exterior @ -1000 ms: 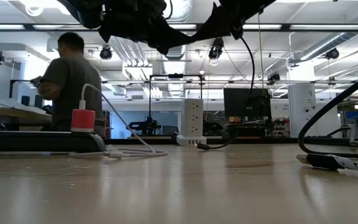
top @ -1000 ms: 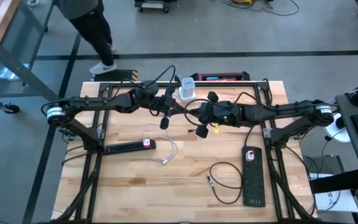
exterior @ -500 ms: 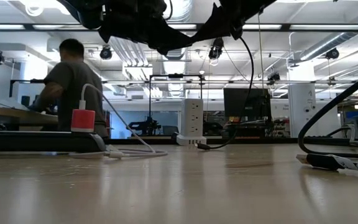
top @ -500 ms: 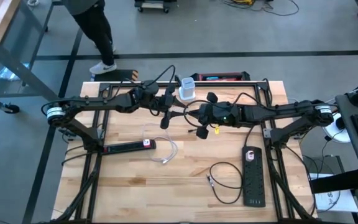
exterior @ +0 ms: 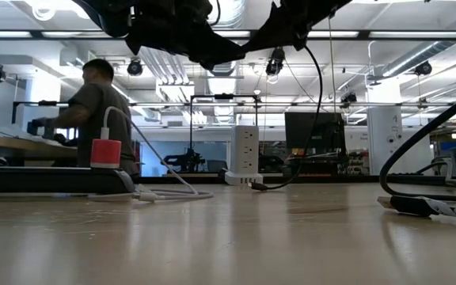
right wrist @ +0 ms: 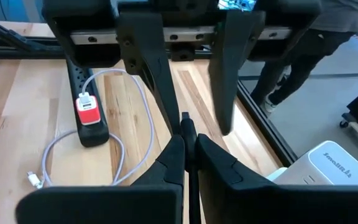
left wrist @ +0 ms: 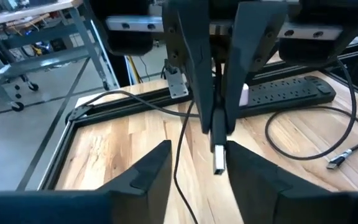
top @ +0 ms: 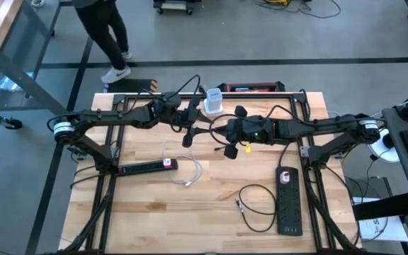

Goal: Insert USB
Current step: Insert the black charger cable into the white outlet extension

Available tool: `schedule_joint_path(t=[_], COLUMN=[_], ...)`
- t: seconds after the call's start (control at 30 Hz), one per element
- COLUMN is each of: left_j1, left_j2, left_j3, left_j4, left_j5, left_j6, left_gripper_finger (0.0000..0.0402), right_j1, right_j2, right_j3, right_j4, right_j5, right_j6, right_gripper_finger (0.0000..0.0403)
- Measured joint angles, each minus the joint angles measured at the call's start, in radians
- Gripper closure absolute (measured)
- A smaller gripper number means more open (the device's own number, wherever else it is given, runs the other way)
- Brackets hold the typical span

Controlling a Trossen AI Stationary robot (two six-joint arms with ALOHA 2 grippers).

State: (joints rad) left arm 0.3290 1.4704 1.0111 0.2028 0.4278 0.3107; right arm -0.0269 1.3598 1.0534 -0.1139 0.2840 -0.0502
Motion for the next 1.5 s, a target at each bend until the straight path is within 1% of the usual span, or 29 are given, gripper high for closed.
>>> schedule_joint_path(t=[0.1,0.2,0.23,0.33,0.43,0.53,0.7,0.8,0.9,1.0,1.13,1.27,1.33,1.4,1.5], left_j1=[0.0,-0.001,-0.001,-0.002,-0.002,-0.002,-0.003,-0.002,-0.002,-0.002,-0.01,-0.019,-0.019,-0.019,-0.018], left_j2=[0.01,0.013,0.015,0.018,0.018,0.018,0.018,0.018,0.017,0.016,0.021,0.048,0.054,0.055,0.055], left_j3=[0.0,-0.002,-0.002,-0.002,0.0,0.002,0.002,0.002,0.001,0.001,0.001,0.0,0.0,0.0,0.0], left_j4=[-0.025,-0.041,-0.03,-0.02,-0.018,-0.014,-0.024,-0.046,-0.05,-0.045,-0.017,0.007,0.028,0.041,0.038], left_j5=[0.002,0.003,0.004,0.004,0.003,0.003,-0.001,-0.002,-0.003,-0.003,-0.003,-0.003,-0.003,-0.002,-0.002], left_j6=[0.018,0.054,0.058,0.054,0.05,0.048,0.048,0.052,0.054,0.057,0.083,0.099,0.1,0.099,0.086], left_gripper_finger=[0.0311,0.0377,0.0389,0.039,0.0399,0.0398,0.04,0.0389,0.0369,0.034,0.0301,0.0279,0.0277,0.0283,0.0312], right_j1=[0.0,0.0,0.0,0.0,-0.005,-0.012,-0.028,-0.029,-0.029,-0.032,-0.039,-0.039,-0.039,-0.039,-0.04], right_j2=[0.0,0.0,0.003,0.011,0.02,0.029,0.034,0.036,0.036,0.036,0.036,0.035,0.035,0.035,0.035], right_j3=[0.0,-0.001,-0.001,-0.001,-0.001,-0.001,-0.001,-0.001,0.0,0.0,0.0,0.0,0.0,0.0,0.0], right_j4=[0.0,0.0,0.003,0.0,-0.001,0.0,-0.001,-0.006,-0.012,-0.03,-0.037,-0.038,-0.04,-0.039,-0.051], right_j5=[0.0,0.004,0.006,0.007,0.006,0.003,0.001,-0.002,-0.001,-0.008,-0.057,-0.057,-0.057,-0.056,-0.056], right_j6=[0.0,-0.002,-0.002,-0.003,-0.013,-0.014,-0.013,-0.012,-0.012,-0.013,-0.019,-0.019,-0.019,-0.019,-0.02], right_gripper_finger=[0.0398,0.0383,0.0377,0.0359,0.0352,0.0357,0.0391,0.0392,0.0394,0.0394,0.0394,0.0394,0.0394,0.0394,0.0394])
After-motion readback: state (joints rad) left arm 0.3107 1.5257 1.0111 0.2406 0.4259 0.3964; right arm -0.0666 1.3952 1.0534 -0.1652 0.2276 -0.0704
